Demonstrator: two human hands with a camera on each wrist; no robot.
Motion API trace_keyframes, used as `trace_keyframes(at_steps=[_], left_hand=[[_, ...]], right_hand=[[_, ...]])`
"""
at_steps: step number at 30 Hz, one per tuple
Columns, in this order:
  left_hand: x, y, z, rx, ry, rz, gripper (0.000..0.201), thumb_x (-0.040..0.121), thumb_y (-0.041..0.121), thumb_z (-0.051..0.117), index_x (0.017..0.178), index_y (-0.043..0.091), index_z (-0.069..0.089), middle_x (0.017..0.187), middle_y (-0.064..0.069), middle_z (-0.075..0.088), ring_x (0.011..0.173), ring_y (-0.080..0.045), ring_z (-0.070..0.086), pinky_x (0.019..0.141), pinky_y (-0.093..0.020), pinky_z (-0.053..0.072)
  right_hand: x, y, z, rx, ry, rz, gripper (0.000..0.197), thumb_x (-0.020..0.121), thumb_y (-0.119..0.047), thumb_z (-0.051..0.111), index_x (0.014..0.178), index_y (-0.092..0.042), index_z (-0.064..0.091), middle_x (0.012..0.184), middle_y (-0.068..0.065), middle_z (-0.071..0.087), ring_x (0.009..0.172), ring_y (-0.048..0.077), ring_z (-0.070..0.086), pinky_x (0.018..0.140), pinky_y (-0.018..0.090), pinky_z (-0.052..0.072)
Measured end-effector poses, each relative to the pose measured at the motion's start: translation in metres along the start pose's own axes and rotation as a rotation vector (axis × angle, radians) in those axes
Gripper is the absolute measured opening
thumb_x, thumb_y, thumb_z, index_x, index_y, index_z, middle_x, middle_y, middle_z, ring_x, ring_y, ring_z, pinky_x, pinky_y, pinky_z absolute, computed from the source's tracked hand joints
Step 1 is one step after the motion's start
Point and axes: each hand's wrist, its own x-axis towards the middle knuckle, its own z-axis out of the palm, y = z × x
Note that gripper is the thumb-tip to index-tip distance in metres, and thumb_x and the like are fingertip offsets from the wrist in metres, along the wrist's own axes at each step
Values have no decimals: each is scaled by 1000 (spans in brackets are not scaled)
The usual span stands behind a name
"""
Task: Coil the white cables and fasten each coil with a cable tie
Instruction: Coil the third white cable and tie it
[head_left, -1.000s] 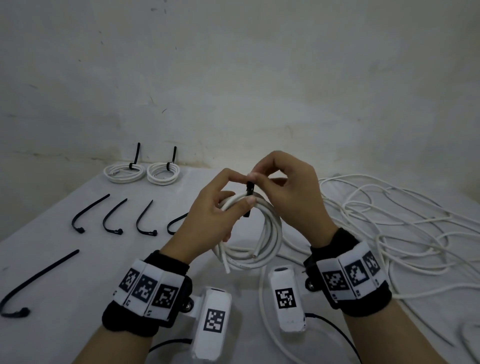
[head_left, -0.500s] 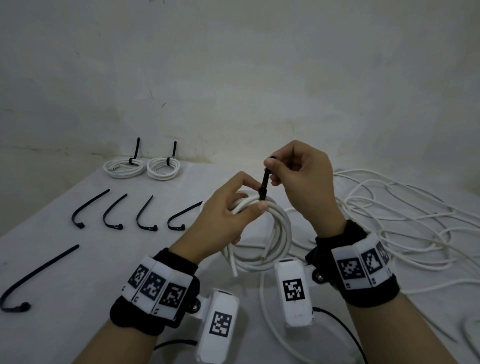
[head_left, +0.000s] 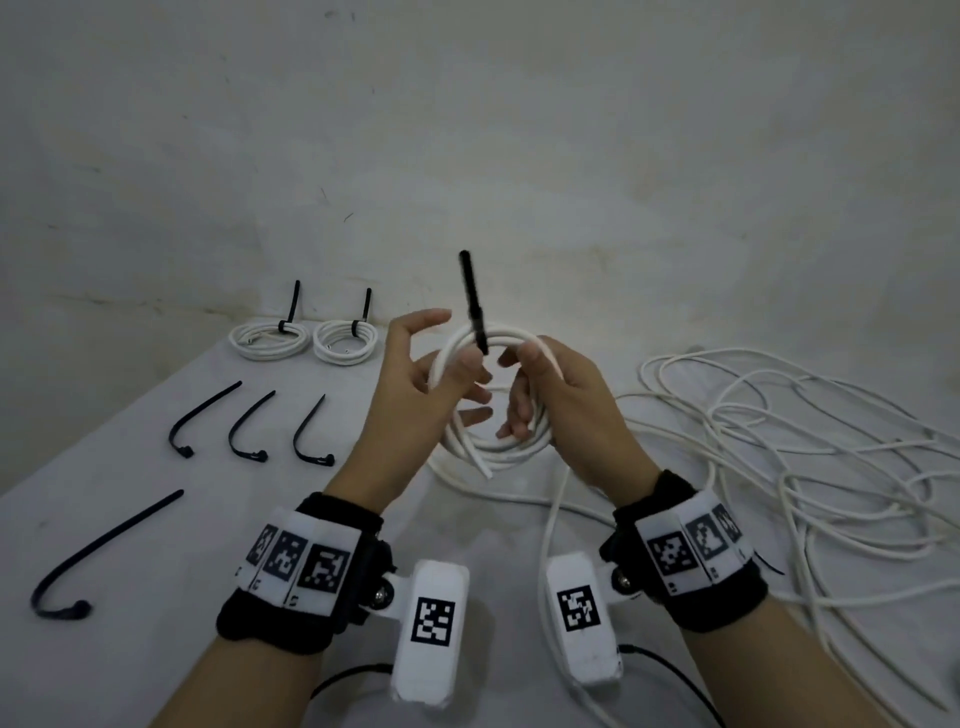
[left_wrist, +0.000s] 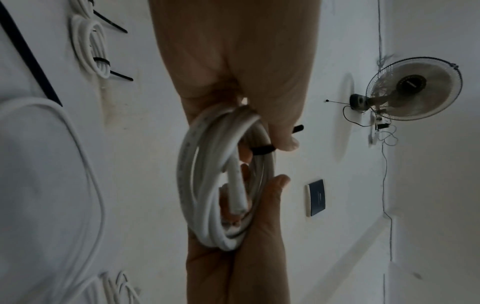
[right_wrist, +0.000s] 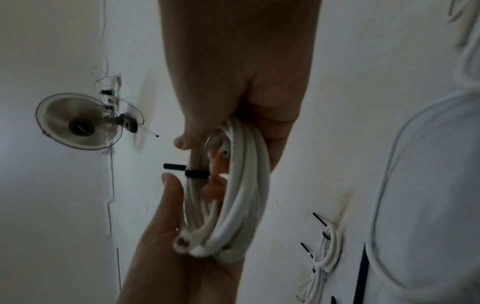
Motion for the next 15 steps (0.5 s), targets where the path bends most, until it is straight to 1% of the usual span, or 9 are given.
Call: trace_keyframes(at_steps=[2,5,6,7,8,10,12,13,15], left_hand=[[-1,-3,4,10,-39,-47,49,77,33,61,122,21,44,71,-2,67,69,-13,67,63,-29,57],[-1,-6,9,36,5,-61,37,84,19,62,118,12,49,68,-7,66,61,-12,66,54,-24,53],[-1,-8,10,30,26,-66,36,84,18,63,117,12,51,68,-8,66,61,-13,66,54,-24,53],[-2,-9,10,21,40,-78,36,83,19,63,117,12,52,71,-9,68,63,-14,68,55,-25,54],[-2,-10,10,14,41,-95,36,83,20,63,117,14,52,76,-10,70,68,-17,69,58,-26,55],[-3,-14,12,-6,15,-143,35,87,15,62,120,18,51,88,-11,73,79,-21,71,65,-29,57],[-1,-18,14,8,1,-174,33,90,8,58,120,21,51,93,-11,72,81,-19,71,68,-29,58],[2,-20,14,23,14,-185,33,91,7,57,120,21,51,93,-12,71,79,-18,71,67,-29,58],[15,-22,10,39,68,-221,33,91,4,57,120,18,53,88,-10,70,72,-15,71,64,-28,58]], right_hand=[[3,2,-5,70,87,6,41,88,-44,46,91,-4,55,46,4,46,41,20,47,54,35,52],[4,5,-8,94,130,25,42,88,-46,46,90,-6,58,45,2,45,41,19,48,53,33,48],[3,6,-7,82,147,26,41,88,-46,46,89,-7,58,45,2,45,41,19,49,53,34,47],[3,7,-7,69,169,27,41,88,-46,47,88,-8,59,45,1,45,42,20,49,54,37,47],[4,9,-6,55,195,24,41,88,-47,47,88,-8,60,45,2,45,43,20,49,55,43,47],[5,13,-9,26,245,23,44,87,-50,48,89,-8,60,46,3,47,45,22,50,60,52,50],[6,17,-13,-6,252,45,47,87,-54,48,92,-9,62,48,5,51,50,25,54,66,58,51],[7,19,-15,-12,245,76,49,87,-55,47,93,-9,64,52,6,55,53,26,57,67,55,53],[10,26,-19,17,242,183,50,93,-52,38,96,-10,66,62,9,63,61,23,63,65,40,56]])
